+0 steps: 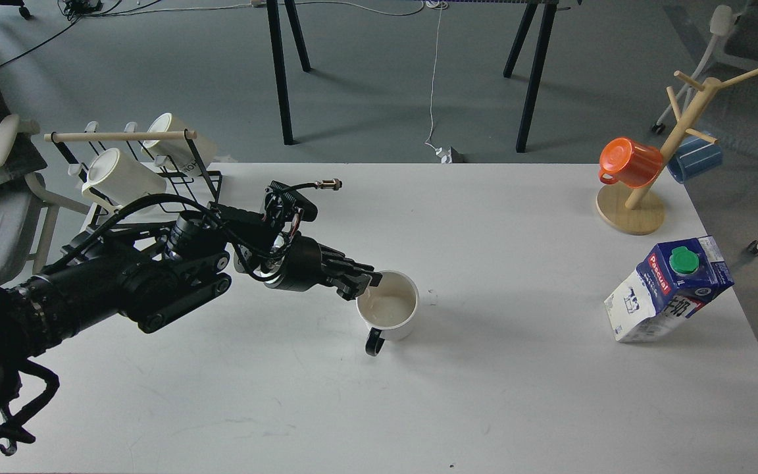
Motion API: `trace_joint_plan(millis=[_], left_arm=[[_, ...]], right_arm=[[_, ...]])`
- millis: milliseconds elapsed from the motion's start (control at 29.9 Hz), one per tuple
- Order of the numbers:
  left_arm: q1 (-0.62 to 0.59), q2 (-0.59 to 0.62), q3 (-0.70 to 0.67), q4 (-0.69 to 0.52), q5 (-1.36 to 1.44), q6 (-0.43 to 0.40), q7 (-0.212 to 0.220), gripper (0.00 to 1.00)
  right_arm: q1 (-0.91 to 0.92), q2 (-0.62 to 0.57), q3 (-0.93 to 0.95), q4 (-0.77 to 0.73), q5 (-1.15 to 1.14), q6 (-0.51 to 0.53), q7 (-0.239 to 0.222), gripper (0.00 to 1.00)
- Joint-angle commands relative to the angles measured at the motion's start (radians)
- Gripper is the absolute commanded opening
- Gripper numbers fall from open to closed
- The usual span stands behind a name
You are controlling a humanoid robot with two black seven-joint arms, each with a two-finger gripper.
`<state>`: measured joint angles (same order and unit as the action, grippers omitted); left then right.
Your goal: Place cup and milk with both arms
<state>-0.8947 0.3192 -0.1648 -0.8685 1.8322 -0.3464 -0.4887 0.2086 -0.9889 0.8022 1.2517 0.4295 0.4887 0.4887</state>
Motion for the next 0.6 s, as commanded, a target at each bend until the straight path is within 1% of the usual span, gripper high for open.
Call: trace_joint_plan(millis=[0, 33, 134, 200, 334, 434, 568], left_arm=[[-0.001, 0.011, -0.008, -0.004, -0.007, 0.000, 0.000, 0.76], [-0.001, 0.014, -0.019, -0.006, -0.016, -0.002, 0.000, 0.81], [-0.001, 0.024, -0.061, -0.017, -0.042, -0.016, 0.000, 0.89], [-0.001, 0.050, -0.077, -0.021, -0.057, -0.016, 0.000, 0.91], [-0.003, 0.101, -0.123, -0.069, -0.146, -0.022, 0.000, 0.91], [-0.003, 0.161, -0.143, -0.095, -0.255, -0.063, 0.000, 0.94], [-0.003, 0.202, -0.186, -0.101, -0.401, -0.115, 0.000, 0.94]], right_arm=[[-0.003, -0.001, 0.002, 0.000, 0.000, 0.000, 0.000, 0.98], [-0.006, -0.002, 0.003, 0.002, 0.002, 0.000, 0.000, 0.98], [-0.021, -0.022, 0.006, -0.001, 0.008, 0.000, 0.000, 0.98], [-0.032, -0.024, 0.003, -0.005, 0.009, 0.000, 0.000, 0.98], [-0.060, -0.022, 0.000, 0.000, 0.009, 0.000, 0.000, 0.98], [-0.058, -0.017, 0.005, 0.000, 0.009, 0.000, 0.000, 0.98], [-0.057, -0.019, 0.029, 0.000, 0.014, 0.000, 0.000, 0.98]])
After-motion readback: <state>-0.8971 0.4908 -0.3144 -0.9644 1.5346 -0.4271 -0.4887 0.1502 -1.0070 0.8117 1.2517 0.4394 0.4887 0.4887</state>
